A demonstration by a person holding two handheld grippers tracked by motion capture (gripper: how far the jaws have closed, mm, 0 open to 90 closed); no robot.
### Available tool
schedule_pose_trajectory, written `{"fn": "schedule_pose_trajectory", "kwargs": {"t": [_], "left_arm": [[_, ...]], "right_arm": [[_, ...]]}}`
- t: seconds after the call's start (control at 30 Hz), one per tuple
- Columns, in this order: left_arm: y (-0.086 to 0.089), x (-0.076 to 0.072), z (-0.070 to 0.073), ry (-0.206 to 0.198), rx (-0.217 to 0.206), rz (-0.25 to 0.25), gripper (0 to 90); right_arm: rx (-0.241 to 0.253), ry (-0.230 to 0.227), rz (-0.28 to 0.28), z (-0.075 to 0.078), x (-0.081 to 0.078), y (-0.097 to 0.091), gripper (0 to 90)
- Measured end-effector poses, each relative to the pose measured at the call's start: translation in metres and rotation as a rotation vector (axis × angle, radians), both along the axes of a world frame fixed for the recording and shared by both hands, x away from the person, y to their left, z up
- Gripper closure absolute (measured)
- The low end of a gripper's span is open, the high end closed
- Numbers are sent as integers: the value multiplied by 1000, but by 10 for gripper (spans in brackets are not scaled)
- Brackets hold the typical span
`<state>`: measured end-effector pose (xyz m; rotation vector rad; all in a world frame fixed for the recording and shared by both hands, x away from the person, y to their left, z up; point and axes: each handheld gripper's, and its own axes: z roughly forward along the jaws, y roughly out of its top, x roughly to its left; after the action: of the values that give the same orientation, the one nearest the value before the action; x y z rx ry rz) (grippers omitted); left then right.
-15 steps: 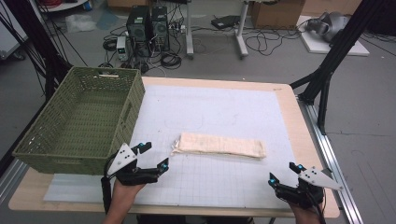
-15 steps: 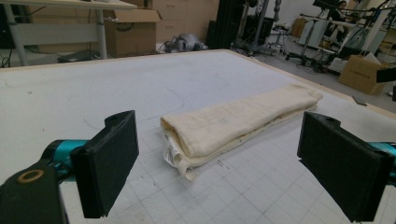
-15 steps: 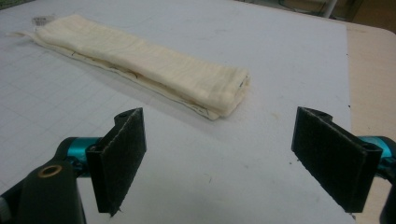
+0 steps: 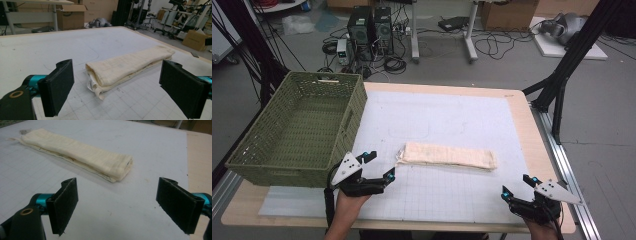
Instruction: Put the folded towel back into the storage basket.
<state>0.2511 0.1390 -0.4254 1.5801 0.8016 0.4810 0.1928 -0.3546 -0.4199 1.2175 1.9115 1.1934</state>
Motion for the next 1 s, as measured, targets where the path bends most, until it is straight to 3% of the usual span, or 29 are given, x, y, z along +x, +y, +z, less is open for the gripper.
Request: {"fn": "schedule_pose_trajectory", "kwargs": {"t": [0.2, 0.33, 0.5, 0.53, 0.57, 0.6, 0.83, 1.0], "left_arm": [[-3, 0, 1, 18, -13, -16, 139], [-5, 3, 5, 34, 10, -21, 139], [-6, 14, 16, 70, -25, -13, 139], [-7, 17, 18, 82, -28, -26, 139], [-10, 25, 23, 121, -36, -66, 138], [-10, 25, 23, 121, -36, -66, 138], [-24, 51, 39, 155, 16, -74, 142], [-36, 65, 40, 191, 36, -73, 152]], "right_arm": [[-5, -9, 2, 2, -4, 2, 165], [-6, -19, 2, 3, -3, 3, 165], [-7, -31, 8, 5, -5, 5, 164], [-6, -34, 11, 5, -5, 5, 164], [-6, -35, 10, 5, -5, 5, 164], [-5, -35, 8, 5, -5, 5, 164], [1, -26, 10, 5, -6, 4, 164], [-1, -25, 9, 5, -7, 3, 164]]}}
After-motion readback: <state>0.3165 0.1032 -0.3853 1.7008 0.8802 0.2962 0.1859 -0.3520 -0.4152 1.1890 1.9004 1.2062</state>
